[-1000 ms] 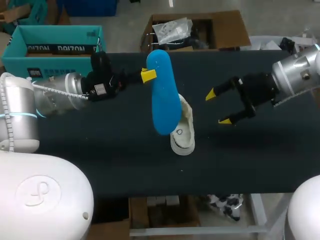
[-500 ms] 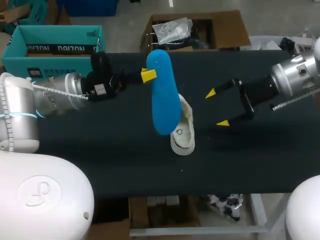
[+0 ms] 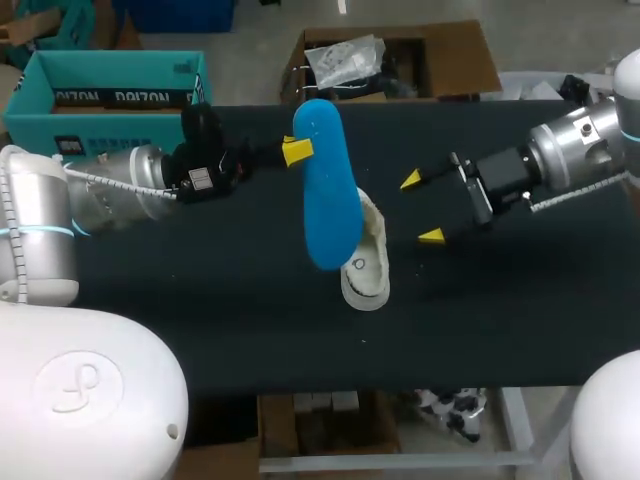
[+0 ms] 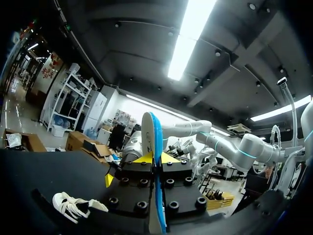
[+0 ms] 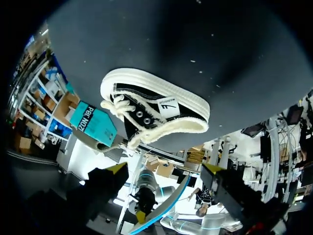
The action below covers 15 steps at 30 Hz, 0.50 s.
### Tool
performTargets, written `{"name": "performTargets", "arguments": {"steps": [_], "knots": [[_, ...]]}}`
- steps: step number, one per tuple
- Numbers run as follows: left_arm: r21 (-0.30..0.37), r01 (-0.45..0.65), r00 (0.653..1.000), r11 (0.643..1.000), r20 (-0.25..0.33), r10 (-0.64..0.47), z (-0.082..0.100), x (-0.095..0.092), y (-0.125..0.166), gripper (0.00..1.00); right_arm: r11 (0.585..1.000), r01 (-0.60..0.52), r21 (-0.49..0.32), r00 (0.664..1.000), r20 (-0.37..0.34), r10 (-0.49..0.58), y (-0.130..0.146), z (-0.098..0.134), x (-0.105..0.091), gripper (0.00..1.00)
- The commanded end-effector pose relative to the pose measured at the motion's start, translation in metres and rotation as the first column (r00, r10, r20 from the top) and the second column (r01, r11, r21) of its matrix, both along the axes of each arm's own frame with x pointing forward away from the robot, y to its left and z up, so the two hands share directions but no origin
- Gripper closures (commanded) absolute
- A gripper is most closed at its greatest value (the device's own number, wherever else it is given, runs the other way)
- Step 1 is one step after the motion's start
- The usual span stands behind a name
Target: Open the shoe tongue, take the insole out of the shoe, put the insole back into the shoe, and pack the shoe into the shoebox
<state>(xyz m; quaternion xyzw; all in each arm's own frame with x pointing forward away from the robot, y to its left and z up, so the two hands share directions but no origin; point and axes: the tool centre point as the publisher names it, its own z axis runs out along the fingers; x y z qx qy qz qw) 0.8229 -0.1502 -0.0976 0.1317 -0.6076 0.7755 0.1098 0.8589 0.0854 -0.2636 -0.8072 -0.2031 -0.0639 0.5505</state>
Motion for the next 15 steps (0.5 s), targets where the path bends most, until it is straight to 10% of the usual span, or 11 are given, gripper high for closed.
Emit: {"name": "performTargets", "arguments": {"steps": [1,5,9,15], "knots": [[0.001,-0.007,1.0,1.0,-0.001,0.007,0.001,-0.001,-0.001,1.0,1.0,-0.014,0.018,1.0,-0.005,0.014,-0.001,-0.001,0.003,0.0],[0.001,-0.007,1.0,1.0,-0.001,0.007,0.001,-0.001,-0.001,1.0,1.0,-0.014,0.018,1.0,-0.005,0.014,-0.001,-0.001,0.003,0.0],[0.021,-0.018,0.982,1.0,0.186,0.014,-0.003,0.001,-0.019,1.0,0.999,0.013,0.037,0.996,-0.094,-0.009,0.003,-0.003,0.009,0.0],[0.035,-0.008,0.95,0.999,0.312,-0.003,-0.015,0.006,-0.035,1.0,0.997,0.048,0.054,0.984,-0.176,-0.038,0.012,0.0,-0.001,0.0]]}}
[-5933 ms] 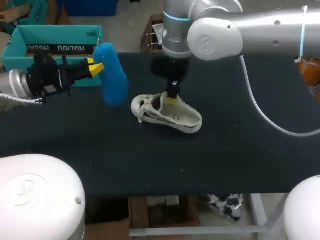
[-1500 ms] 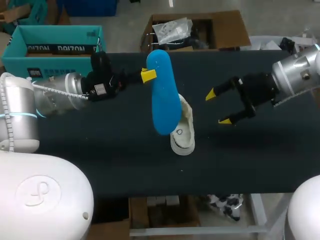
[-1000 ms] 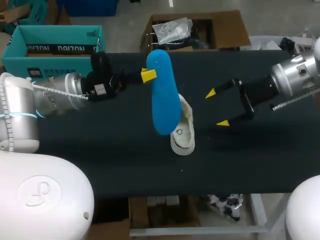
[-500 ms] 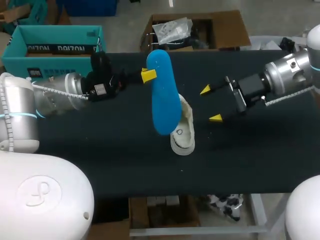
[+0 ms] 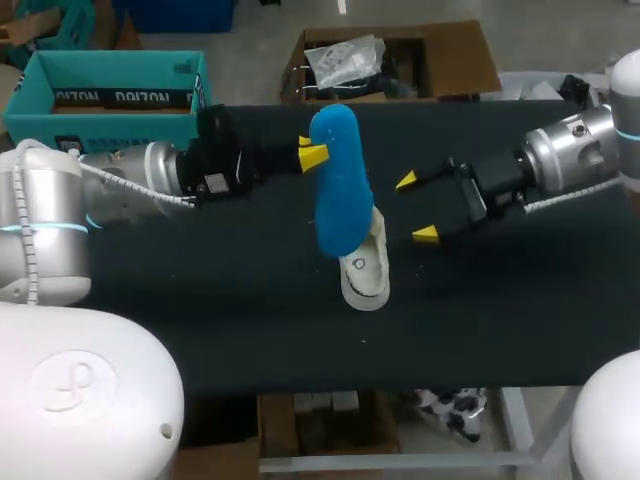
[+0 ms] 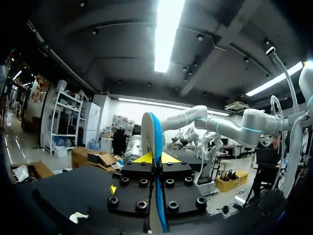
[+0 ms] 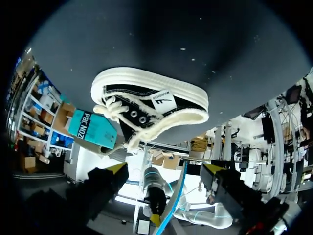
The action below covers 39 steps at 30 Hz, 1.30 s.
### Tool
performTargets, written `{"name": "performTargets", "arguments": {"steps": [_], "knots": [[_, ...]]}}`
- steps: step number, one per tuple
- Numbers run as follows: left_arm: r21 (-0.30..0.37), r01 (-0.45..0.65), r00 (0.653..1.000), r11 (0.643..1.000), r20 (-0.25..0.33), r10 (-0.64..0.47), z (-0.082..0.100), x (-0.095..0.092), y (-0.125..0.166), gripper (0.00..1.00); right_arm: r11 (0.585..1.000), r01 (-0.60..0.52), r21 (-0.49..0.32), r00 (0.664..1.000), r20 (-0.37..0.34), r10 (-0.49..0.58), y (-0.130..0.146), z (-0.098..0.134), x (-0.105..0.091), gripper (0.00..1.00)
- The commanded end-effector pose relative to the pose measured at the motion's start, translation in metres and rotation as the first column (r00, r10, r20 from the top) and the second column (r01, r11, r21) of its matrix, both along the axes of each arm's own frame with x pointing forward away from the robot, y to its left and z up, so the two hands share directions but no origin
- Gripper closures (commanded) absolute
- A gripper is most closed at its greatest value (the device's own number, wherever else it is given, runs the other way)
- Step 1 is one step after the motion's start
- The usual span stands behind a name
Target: Open the shoe tongue, take the insole out of the shoe, put the insole back into the shoe, and pack the shoe into the shoebox
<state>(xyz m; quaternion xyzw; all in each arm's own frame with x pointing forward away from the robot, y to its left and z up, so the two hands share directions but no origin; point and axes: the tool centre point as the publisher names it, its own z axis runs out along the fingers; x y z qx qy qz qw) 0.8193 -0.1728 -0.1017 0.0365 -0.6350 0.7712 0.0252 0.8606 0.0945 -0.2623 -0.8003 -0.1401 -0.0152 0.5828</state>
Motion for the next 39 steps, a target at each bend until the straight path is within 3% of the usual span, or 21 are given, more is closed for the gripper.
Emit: {"name": "performTargets", "arguments": {"steps": [1,10,12,16,20,26,30,39], "knots": [[-0.015,0.017,0.996,1.0,0.088,-0.015,-0.013,0.01,-0.015,1.0,1.0,0.001,0.012,1.0,-0.021,0.0,0.005,-0.001,-0.005,0.0],[-0.019,0.109,0.963,0.994,0.251,-0.1,-0.048,0.012,-0.036,1.0,0.999,0.008,0.053,0.998,-0.066,-0.004,0.023,-0.006,-0.014,0.0],[-0.042,0.13,0.959,0.991,0.261,-0.115,-0.053,0.012,-0.038,1.0,0.998,0.005,0.064,0.997,-0.072,0.0,0.027,-0.007,-0.015,0.0],[-0.052,0.149,0.946,0.987,0.297,-0.127,-0.062,0.011,-0.045,1.0,0.996,-0.004,0.087,0.997,-0.08,0.011,0.034,-0.01,-0.015,0.16],[-0.054,0.161,0.942,0.986,0.306,-0.137,-0.066,0.01,-0.05,1.0,0.995,-0.002,0.099,0.996,-0.084,0.011,0.037,-0.011,-0.016,0.51],[-0.048,0.173,0.94,0.984,0.305,-0.151,-0.069,0.008,-0.052,1.0,0.994,0.007,0.108,0.996,-0.091,0.003,0.037,-0.013,-0.019,0.61],[-0.049,0.172,0.941,0.984,0.305,-0.149,-0.068,0.008,-0.051,1.0,0.994,0.011,0.112,0.996,-0.095,-0.001,0.036,-0.016,-0.02,0.64],[-0.027,0.17,0.942,0.985,0.298,-0.155,-0.069,0.007,-0.049,1.0,0.993,0.023,0.117,0.996,-0.092,-0.012,0.03,-0.017,-0.021,0.58]]}}
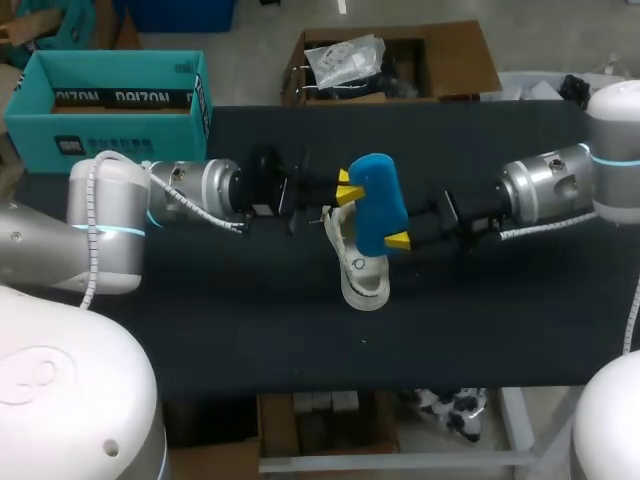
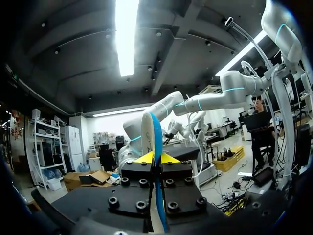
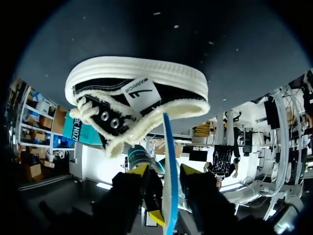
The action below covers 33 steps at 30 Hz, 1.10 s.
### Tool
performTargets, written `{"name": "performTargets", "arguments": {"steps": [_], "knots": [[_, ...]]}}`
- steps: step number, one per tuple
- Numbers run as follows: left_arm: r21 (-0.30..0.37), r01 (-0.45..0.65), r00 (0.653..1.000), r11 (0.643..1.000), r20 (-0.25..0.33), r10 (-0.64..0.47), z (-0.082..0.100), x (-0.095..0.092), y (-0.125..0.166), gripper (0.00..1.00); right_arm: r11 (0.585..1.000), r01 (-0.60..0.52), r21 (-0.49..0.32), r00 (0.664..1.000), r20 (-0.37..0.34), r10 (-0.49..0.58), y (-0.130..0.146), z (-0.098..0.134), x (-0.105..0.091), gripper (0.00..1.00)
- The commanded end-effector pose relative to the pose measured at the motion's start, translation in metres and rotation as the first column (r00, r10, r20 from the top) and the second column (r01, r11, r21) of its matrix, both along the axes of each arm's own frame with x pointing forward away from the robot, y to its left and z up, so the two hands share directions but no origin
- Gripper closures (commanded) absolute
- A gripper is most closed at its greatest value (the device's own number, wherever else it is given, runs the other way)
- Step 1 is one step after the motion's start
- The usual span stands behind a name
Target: Open the shoe tongue, take the insole out of the shoe, put the insole back into the shoe, and pack the shoe into the shoebox
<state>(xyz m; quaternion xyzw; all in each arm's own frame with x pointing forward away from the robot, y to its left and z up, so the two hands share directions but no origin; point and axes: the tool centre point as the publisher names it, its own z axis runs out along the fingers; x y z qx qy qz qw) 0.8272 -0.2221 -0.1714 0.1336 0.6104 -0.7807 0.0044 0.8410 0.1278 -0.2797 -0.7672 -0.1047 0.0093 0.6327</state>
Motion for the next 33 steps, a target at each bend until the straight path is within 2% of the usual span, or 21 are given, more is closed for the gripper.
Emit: {"name": "performTargets", "arguments": {"steps": [1,2,3,4,5,10,11,12,13,16,19,20,22,23,33], "knots": [[0.004,-0.004,1.0,1.0,-0.001,0.004,0.0,-0.001,0.0,1.0,1.0,0.0,0.005,1.0,0.004,0.0,-0.004,0.0,-0.001,0.58],[0.005,-0.004,1.0,1.0,-0.002,0.004,0.0,-0.001,0.0,1.0,1.0,-0.002,0.005,1.0,0.005,0.002,-0.004,0.001,-0.001,0.6],[0.004,-0.004,1.0,1.0,-0.003,0.004,-0.001,-0.002,0.0,1.0,1.0,-0.003,0.005,1.0,0.005,0.003,-0.004,0.0,-0.001,0.71],[0.011,-0.006,1.0,1.0,0.002,0.006,-0.002,-0.002,0.0,1.0,1.0,-0.004,0.005,1.0,0.005,0.004,-0.004,0.0,0.0,0.96],[0.012,-0.006,1.0,1.0,0.002,0.006,-0.002,-0.003,-0.001,1.0,1.0,-0.005,0.005,1.0,0.006,0.005,-0.004,0.0,0.0,1.0],[0.025,-0.001,1.0,1.0,-0.008,0.001,-0.003,-0.003,0.0,1.0,1.0,-0.023,0.007,1.0,0.012,0.023,-0.005,-0.001,-0.001,1.0],[0.029,0.003,1.0,1.0,-0.013,-0.003,-0.003,-0.002,0.001,0.8,1.0,-0.028,0.008,1.0,0.015,0.027,-0.005,-0.001,-0.001,1.0],[0.033,0.011,1.0,0.999,-0.015,-0.01,-0.003,-0.002,0.002,0.24,0.999,-0.034,0.012,0.999,0.021,0.034,-0.006,-0.002,-0.003,1.0],[0.04,0.026,0.999,0.999,-0.024,-0.025,-0.003,-0.002,0.004,0.0,0.999,-0.039,0.016,0.999,0.026,0.039,-0.007,-0.002,-0.004,1.0],[0.075,0.069,0.998,0.995,-0.018,-0.068,-0.002,0.0,0.01,0.0,0.998,-0.066,0.018,0.997,0.052,0.065,-0.01,0.001,-0.013,1.0],[0.147,0.149,0.989,0.978,-0.013,-0.149,-0.002,0.005,0.021,0.0,0.997,-0.072,0.029,0.995,0.073,0.069,-0.015,0.003,-0.026,1.0],[0.181,0.189,0.982,0.965,-0.015,-0.189,-0.001,0.006,0.025,0.0,0.995,-0.088,0.038,0.993,0.08,0.085,-0.017,0.004,-0.031,1.0],[0.291,0.289,0.956,0.912,-0.047,-0.288,-0.001,0.011,0.036,0.0,0.99,-0.122,0.065,0.99,0.086,0.116,-0.019,0.006,-0.039,1.0],[0.291,0.289,0.956,0.912,-0.047,-0.288,-0.001,0.011,0.036,0.0,0.991,-0.117,0.06,0.99,0.086,0.112,-0.022,0.008,-0.044,1.0],[0.291,0.289,0.956,0.912,-0.047,-0.288,-0.001,0.011,0.036,0.0,0.991,-0.117,0.06,0.99,0.086,0.112,-0.022,0.008,-0.044,1.0]]}}
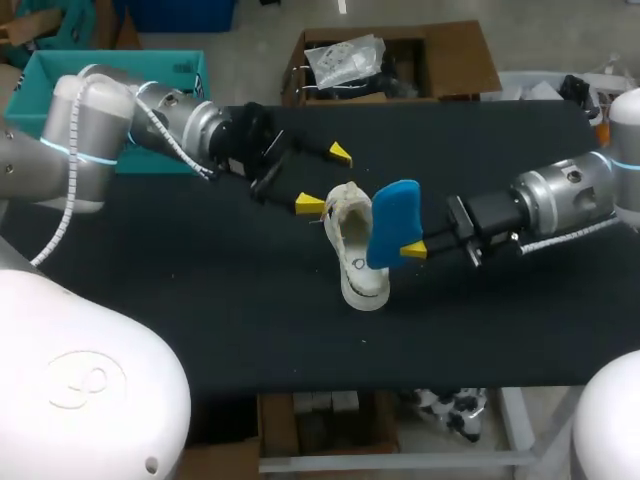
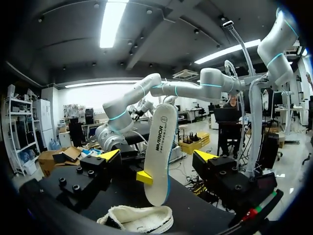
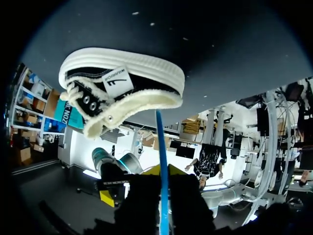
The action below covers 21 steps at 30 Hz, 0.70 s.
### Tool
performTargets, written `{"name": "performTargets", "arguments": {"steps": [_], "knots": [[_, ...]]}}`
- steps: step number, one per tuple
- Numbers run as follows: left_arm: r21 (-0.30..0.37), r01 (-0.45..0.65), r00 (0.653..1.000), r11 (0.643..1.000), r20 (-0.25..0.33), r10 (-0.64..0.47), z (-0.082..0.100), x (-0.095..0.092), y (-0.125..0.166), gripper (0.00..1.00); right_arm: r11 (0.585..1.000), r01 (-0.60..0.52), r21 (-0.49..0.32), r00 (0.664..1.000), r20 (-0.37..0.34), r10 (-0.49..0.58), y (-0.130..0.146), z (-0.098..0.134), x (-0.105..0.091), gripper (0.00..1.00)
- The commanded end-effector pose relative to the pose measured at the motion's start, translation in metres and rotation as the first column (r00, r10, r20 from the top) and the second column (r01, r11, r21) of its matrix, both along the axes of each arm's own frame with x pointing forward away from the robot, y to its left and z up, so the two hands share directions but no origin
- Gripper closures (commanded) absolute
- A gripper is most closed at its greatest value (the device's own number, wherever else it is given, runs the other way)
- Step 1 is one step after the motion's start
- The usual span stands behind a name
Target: Open the shoe tongue, take the insole out of the shoe, put the insole back into the shoe, and pack the shoe into the shoebox
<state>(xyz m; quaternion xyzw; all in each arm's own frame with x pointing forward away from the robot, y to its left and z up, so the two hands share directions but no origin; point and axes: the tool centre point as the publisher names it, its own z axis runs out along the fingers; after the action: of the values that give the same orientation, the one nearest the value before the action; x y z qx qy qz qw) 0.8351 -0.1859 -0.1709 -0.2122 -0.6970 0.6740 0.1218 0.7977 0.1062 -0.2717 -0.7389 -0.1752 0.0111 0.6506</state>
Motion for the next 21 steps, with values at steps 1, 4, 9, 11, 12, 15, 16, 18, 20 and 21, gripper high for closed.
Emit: {"name": "performTargets", "arguments": {"steps": [1,4,9,11,12,15,16,18,20,21], "knots": [[-0.002,0.026,1.0,1.0,-0.004,-0.026,-0.002,0.003,-0.001,0.0,1.0,0.001,0.001,1.0,0.001,-0.001,-0.001,0.0,-0.001,1.0],[-0.002,0.026,1.0,1.0,-0.004,-0.026,-0.002,0.003,-0.001,0.0,1.0,0.001,0.001,1.0,0.001,-0.001,-0.001,0.0,-0.001,1.0],[0.046,0.343,0.934,0.938,0.095,-0.346,-0.006,0.025,-0.004,0.0,0.998,-0.061,0.0,0.997,0.036,0.061,0.002,0.004,-0.006,1.0],[0.087,0.396,0.905,0.914,0.132,-0.404,-0.006,0.033,-0.002,0.0,0.995,-0.1,-0.014,0.994,0.043,0.1,0.01,0.006,-0.015,1.0],[0.084,0.456,0.876,0.886,0.132,-0.463,-0.006,0.033,0.0,0.0,0.992,-0.121,-0.017,0.991,0.054,0.122,0.011,0.006,-0.019,1.0],[0.135,0.504,0.84,0.853,0.152,-0.521,-0.008,0.039,0.001,0.0,0.99,-0.139,-0.019,0.989,0.049,0.14,0.013,0.006,-0.028,1.0],[0.149,0.515,0.831,0.844,0.156,-0.535,-0.008,0.04,0.002,0.0,0.988,-0.156,-0.021,0.986,0.049,0.157,0.015,0.006,-0.03,1.0],[0.168,0.57,0.787,0.804,0.17,-0.593,-0.012,0.042,0.004,0.0,0.986,-0.164,-0.017,0.985,0.046,0.165,0.016,0.006,-0.034,1.0],[0.193,0.587,0.771,0.786,0.163,-0.615,-0.015,0.047,0.005,0.0,0.984,-0.176,-0.015,0.982,0.063,0.176,0.016,0.006,-0.039,1.0],[0.198,0.599,0.761,0.776,0.163,-0.628,-0.018,0.048,0.006,0.0,0.984,-0.175,-0.014,0.983,0.063,0.175,0.016,0.006,-0.041,1.0]]}}
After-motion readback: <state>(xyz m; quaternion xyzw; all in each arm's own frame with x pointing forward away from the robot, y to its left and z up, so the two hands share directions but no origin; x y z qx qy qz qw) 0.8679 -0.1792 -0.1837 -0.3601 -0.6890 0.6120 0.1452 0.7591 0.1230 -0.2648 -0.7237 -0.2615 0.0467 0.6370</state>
